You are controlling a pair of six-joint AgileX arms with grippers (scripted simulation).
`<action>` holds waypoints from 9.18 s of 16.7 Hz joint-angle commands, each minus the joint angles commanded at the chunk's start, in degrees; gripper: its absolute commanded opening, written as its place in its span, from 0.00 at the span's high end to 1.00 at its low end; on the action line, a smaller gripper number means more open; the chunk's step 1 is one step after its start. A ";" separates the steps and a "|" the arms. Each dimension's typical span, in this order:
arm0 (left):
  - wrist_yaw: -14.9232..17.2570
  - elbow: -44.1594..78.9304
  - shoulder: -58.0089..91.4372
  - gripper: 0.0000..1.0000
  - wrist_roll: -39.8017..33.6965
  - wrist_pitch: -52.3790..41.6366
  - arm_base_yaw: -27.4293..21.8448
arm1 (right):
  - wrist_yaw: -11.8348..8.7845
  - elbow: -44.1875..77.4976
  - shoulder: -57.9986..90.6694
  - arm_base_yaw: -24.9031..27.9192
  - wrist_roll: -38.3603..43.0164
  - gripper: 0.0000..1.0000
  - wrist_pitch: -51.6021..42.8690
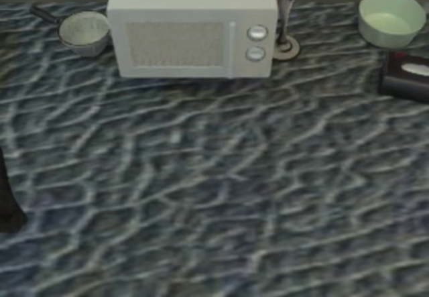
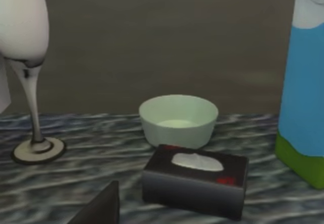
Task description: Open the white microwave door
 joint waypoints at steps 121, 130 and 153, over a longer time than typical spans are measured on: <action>-16.58 114.29 125.59 1.00 -30.50 -53.08 -38.25 | 0.00 0.00 0.00 0.00 0.00 0.00 0.00; -16.09 112.49 124.36 1.00 -29.56 -51.98 -38.18 | 0.00 0.00 0.00 0.00 0.00 0.00 0.00; -15.19 109.15 122.27 1.00 -27.49 -50.10 -38.24 | 0.00 0.00 0.00 0.00 0.00 0.00 0.00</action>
